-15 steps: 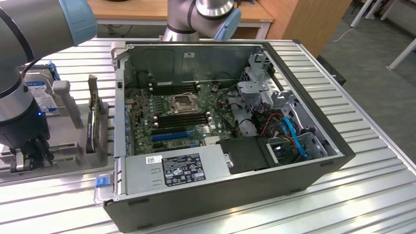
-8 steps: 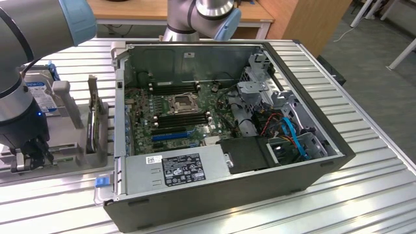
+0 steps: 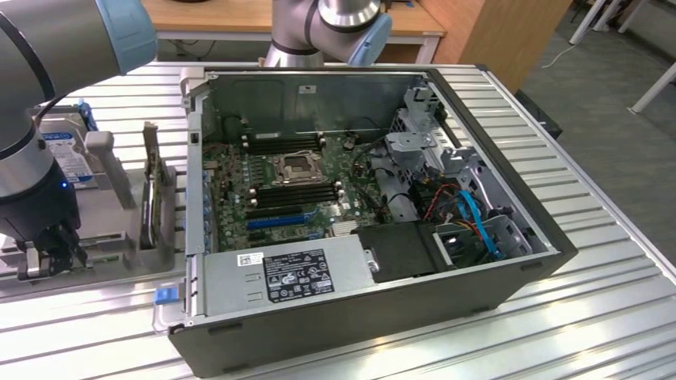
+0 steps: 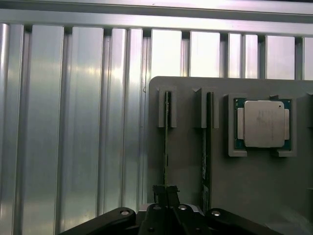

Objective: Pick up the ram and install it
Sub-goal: 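Pick up the ram and move it above insertion slot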

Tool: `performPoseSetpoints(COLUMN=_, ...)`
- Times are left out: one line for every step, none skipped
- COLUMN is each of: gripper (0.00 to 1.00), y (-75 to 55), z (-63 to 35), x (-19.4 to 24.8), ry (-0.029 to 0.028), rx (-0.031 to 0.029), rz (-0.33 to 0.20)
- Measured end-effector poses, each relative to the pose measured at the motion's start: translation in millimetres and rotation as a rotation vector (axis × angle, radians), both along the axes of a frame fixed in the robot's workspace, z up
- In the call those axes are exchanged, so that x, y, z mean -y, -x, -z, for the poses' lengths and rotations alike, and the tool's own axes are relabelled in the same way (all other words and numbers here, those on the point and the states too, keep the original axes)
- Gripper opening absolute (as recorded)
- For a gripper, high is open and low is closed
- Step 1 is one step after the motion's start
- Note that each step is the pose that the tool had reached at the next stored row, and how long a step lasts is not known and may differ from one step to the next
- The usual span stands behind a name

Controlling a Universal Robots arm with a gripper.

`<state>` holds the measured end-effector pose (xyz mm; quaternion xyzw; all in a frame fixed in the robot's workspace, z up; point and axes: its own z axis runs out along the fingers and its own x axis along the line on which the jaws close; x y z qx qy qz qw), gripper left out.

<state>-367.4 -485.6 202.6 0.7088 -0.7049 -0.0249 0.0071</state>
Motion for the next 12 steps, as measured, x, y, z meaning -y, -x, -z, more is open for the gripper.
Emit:
performPoseSetpoints(gripper=0.11, y=0.0, z=0.0, x=0.0, ry=0.0000, rx=0.0000, rz=0.000)
performPoseSetpoints(gripper=0.11, y=0.0, z=0.0, x=0.0, ry=0.0000, rx=0.0000, rz=0.000)
performPoseSetpoints(gripper=0.11, y=0.0, z=-0.3, x=0.0, ry=-0.0001, rx=0.0001, rz=0.000)
performPoseSetpoints(gripper=0.11, y=0.0, z=-0.9, x=0.0, ry=-0.0002, rx=0.0002, rz=0.000)
performPoseSetpoints(gripper=0.11, y=0.0, z=-1.9, x=0.0, ry=0.0000, rx=0.0000, rz=0.000)
performPoseSetpoints(gripper=0.11, y=0.0, z=-2.9, x=0.0, ry=0.0000, rx=0.0000, rz=0.000)
performPoseSetpoints(gripper=0.11, y=0.0, z=-4.1, x=0.0, ry=0.0000, rx=0.0000, rz=0.000)
performPoseSetpoints(gripper=0.11, y=0.0, z=-5.3, x=0.0, ry=0.0000, rx=0.0000, rz=0.000)
performPoseSetpoints(gripper=0.11, y=0.0, z=-6.6, x=0.0, ry=0.0000, rx=0.0001, rz=0.000)
performPoseSetpoints(gripper=0.11, y=0.0, z=-8.1, x=0.0, ry=0.0000, rx=0.0000, rz=0.000)
performPoseSetpoints(gripper=0.11, y=0.0, z=-9.4, x=0.0, ry=0.0000, rx=-0.0001, rz=0.000)
performPoseSetpoints(gripper=0.11, y=0.0, z=-10.8, x=0.0, ry=0.0000, rx=0.0000, rz=0.000)
